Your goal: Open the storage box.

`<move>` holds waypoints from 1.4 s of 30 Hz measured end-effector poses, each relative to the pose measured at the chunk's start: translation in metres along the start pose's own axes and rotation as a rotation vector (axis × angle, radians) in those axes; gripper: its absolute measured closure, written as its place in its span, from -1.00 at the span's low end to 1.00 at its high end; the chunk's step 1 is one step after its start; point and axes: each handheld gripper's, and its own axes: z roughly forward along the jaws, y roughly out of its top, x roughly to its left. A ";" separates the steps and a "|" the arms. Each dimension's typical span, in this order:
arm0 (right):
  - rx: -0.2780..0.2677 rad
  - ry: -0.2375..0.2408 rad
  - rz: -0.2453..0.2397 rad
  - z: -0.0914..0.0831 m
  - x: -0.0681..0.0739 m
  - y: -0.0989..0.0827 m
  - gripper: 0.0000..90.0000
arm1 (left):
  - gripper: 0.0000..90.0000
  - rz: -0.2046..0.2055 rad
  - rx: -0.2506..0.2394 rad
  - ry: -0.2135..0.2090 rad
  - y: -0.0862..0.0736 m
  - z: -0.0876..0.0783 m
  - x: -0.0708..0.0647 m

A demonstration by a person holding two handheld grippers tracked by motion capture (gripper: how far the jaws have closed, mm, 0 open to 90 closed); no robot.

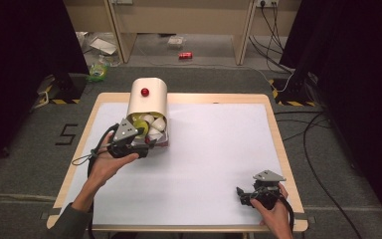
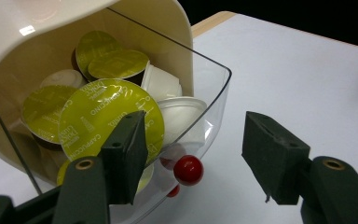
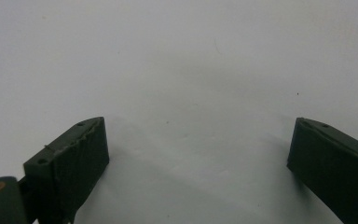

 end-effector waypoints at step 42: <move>0.000 -0.001 0.000 0.000 0.000 0.000 -0.88 | -0.13 0.005 0.002 -0.015 -0.016 -0.022 -0.017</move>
